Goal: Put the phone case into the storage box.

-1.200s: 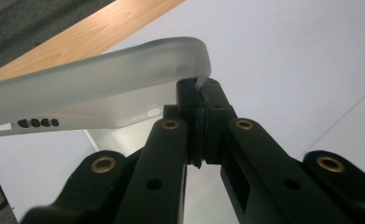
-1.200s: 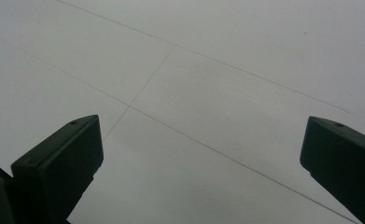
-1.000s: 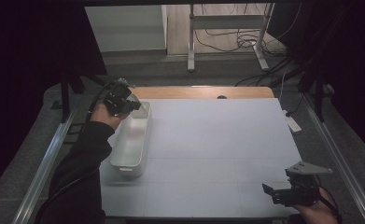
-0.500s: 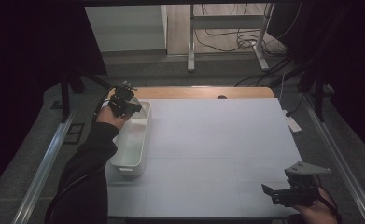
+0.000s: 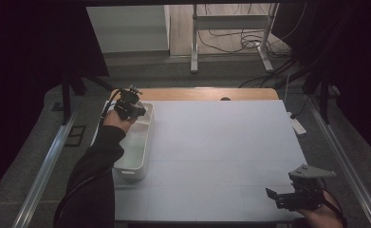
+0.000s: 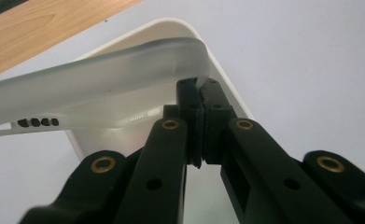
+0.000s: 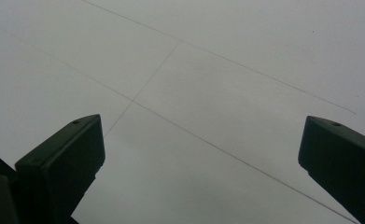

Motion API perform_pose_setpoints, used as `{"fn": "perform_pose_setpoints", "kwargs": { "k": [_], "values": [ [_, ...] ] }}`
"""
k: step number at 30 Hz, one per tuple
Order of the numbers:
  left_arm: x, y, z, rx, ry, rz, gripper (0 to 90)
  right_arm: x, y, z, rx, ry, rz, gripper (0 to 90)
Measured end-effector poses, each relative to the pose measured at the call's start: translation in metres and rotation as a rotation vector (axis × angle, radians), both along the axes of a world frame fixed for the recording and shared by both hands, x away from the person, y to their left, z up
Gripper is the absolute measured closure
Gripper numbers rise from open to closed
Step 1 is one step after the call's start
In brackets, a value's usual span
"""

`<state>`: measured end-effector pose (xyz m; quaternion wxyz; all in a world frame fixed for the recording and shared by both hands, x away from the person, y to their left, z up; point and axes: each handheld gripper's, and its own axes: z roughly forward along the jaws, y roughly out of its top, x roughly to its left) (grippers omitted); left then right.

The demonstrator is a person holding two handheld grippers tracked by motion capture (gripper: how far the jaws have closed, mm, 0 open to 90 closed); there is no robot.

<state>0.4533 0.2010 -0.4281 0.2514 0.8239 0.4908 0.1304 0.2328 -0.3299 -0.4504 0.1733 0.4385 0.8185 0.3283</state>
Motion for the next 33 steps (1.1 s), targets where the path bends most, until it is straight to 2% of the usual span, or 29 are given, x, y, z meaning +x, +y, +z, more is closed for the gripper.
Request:
{"fn": "perform_pose_setpoints", "kwargs": {
  "k": [10, 12, 22, 24, 25, 33],
  "values": [
    [0.008, -0.003, -0.011, 0.0, 0.015, 0.019, 88.1, 0.0, 0.001, 0.0, -0.002, 0.003, 0.006, 0.8],
    [0.01, -0.003, -0.014, -0.023, 0.009, 0.025, 88.0, 0.0, 0.001, 0.0, -0.003, 0.005, 0.008, 0.8],
    [0.019, -0.006, -0.019, -0.066, -0.009, 0.041, 86.3, 0.0, 0.001, 0.0, -0.008, 0.007, 0.014, 1.0],
    [0.021, -0.007, -0.021, -0.069, -0.015, 0.048, 85.1, -0.001, 0.001, 0.0, -0.009, 0.006, 0.014, 1.1],
    [0.022, -0.008, -0.023, -0.064, -0.022, 0.053, 80.0, -0.001, 0.002, 0.0, -0.009, 0.004, 0.015, 1.2],
    [0.024, -0.008, -0.023, -0.06, -0.03, 0.055, 75.7, -0.001, 0.001, 0.0, -0.011, 0.009, 0.016, 1.3]
  ]
}}
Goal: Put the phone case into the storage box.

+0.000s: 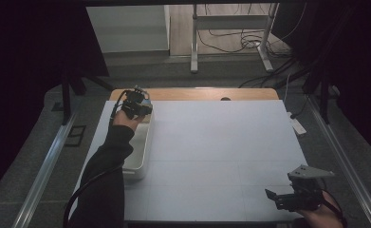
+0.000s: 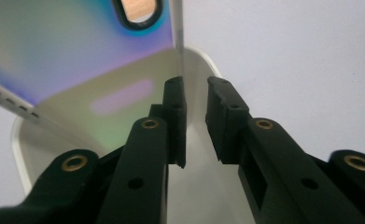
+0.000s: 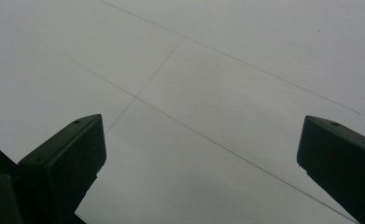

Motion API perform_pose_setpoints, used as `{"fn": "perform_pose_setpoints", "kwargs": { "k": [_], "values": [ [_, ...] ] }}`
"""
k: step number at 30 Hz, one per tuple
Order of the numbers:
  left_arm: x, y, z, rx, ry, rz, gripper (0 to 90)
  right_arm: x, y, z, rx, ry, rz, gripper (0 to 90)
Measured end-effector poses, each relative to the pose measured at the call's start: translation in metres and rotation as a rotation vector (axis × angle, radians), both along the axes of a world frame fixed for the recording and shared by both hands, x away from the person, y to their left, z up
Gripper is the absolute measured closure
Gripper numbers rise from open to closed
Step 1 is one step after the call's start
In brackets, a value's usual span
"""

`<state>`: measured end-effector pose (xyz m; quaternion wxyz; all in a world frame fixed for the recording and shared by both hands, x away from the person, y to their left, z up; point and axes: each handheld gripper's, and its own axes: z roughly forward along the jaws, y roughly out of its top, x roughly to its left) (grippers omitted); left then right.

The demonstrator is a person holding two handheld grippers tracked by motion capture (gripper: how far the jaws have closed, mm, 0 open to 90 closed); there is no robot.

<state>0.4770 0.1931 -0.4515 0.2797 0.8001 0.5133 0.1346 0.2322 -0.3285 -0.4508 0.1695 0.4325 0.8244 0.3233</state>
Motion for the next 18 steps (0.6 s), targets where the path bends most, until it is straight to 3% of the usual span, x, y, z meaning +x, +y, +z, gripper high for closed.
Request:
{"fn": "perform_pose_setpoints", "kwargs": {
  "k": [10, 18],
  "values": [
    [-0.004, 0.005, 0.004, -0.021, -0.024, 0.003, 71.0, 0.0, 0.0, 0.0, -0.002, -0.002, 0.001, 1.3],
    [-0.011, 0.012, 0.007, -0.066, -0.037, -0.001, 65.9, 0.0, 0.001, 0.0, -0.003, -0.001, 0.001, 1.3]
  ]
}}
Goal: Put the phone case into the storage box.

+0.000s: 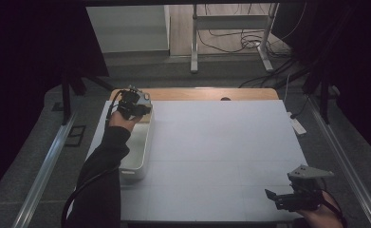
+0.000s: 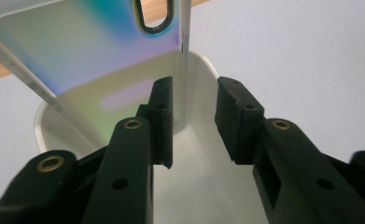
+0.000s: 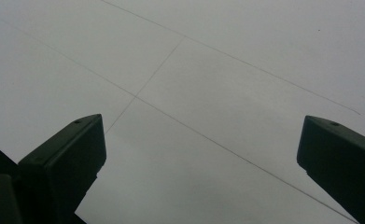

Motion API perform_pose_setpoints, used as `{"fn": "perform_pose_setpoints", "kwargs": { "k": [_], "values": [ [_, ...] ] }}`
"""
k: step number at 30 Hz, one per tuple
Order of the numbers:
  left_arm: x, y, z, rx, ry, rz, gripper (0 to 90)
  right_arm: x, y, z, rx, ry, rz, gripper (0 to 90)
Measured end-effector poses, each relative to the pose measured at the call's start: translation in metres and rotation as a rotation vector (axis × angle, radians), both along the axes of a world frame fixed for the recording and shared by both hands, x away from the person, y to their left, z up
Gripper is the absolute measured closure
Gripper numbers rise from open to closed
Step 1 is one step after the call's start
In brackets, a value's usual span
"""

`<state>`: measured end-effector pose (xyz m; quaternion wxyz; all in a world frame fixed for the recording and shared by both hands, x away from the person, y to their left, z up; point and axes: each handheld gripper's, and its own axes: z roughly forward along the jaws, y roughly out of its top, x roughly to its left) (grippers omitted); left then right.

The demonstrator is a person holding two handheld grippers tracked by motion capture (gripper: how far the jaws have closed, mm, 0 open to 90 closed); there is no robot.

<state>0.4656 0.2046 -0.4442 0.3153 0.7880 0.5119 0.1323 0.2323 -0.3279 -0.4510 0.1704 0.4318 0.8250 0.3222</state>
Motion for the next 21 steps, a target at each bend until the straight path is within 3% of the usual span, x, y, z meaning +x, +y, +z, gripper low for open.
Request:
{"fn": "perform_pose_setpoints", "kwargs": {
  "k": [13, 21],
  "values": [
    [-0.011, 0.001, 0.006, -0.033, -0.026, -0.036, 55.7, 0.0, 0.0, 0.0, 0.001, -0.001, -0.004, 1.3],
    [-0.019, 0.008, 0.009, -0.088, -0.053, -0.043, 45.6, 0.0, 0.0, 0.0, 0.001, -0.001, -0.004, 1.3]
  ]
}}
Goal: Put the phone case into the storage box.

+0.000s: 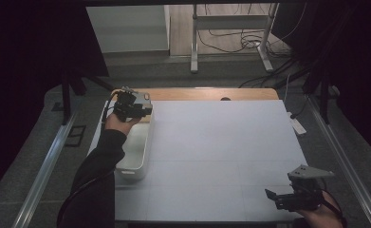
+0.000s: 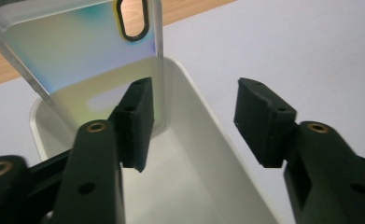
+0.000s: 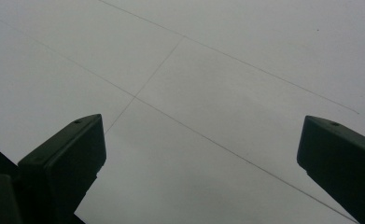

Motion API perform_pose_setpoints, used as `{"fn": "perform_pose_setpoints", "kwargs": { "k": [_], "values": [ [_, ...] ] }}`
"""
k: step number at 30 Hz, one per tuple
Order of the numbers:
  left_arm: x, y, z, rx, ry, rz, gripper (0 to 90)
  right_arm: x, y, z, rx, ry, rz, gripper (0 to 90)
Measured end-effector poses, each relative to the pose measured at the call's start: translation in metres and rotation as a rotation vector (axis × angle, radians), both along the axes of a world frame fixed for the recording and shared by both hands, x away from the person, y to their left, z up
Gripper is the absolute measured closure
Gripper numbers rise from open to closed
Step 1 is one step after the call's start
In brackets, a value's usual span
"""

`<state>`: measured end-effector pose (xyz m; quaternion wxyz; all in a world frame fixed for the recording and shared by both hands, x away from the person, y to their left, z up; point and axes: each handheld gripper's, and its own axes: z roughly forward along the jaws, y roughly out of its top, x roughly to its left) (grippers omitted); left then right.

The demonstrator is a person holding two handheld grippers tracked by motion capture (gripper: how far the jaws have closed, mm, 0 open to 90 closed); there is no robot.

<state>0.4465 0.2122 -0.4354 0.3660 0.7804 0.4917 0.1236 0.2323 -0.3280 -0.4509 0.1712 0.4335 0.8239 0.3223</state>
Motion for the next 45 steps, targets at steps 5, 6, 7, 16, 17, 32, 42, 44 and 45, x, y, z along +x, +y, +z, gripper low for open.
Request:
{"fn": "perform_pose_setpoints", "kwargs": {
  "k": [5, 6, 7, 16, 17, 32, 42, 44, 45],
  "values": [
    [-0.006, 0.002, 0.0, -0.007, -0.006, -0.015, 40.0, 0.0, 0.0, 0.0, 0.0, 0.0, -0.001, 1.2],
    [-0.007, 0.003, 0.0, -0.01, -0.01, -0.016, 38.9, 0.0, 0.0, 0.0, 0.0, 0.0, -0.001, 1.1],
    [-0.008, 0.003, 0.0, -0.012, -0.012, -0.018, 37.5, 0.0, 0.0, 0.0, 0.0, 0.0, -0.001, 1.1],
    [-0.018, 0.005, -0.001, -0.031, -0.007, -0.036, 22.3, 0.0, -0.001, 0.0, 0.004, 0.004, -0.001, 0.4],
    [-0.02, 0.005, -0.002, -0.034, -0.007, -0.043, 22.3, 0.0, 0.0, 0.0, 0.004, 0.005, -0.001, 0.3],
    [-0.039, -0.001, -0.001, -0.009, -0.046, -0.078, 3.6, 0.0, -0.001, 0.0, 0.004, 0.007, -0.006, 0.0],
    [-0.053, -0.004, -0.001, -0.015, -0.083, -0.112, 2.6, 0.0, 0.0, 0.0, 0.003, 0.01, -0.005, 0.0],
    [-0.056, -0.005, -0.002, -0.02, -0.089, -0.115, 2.6, 0.0, 0.0, 0.0, 0.002, 0.009, -0.005, 0.0],
    [-0.057, -0.005, -0.002, -0.025, -0.09, -0.116, 2.6, 0.0, 0.0, 0.0, 0.002, 0.009, -0.006, 0.0]
  ]
}}
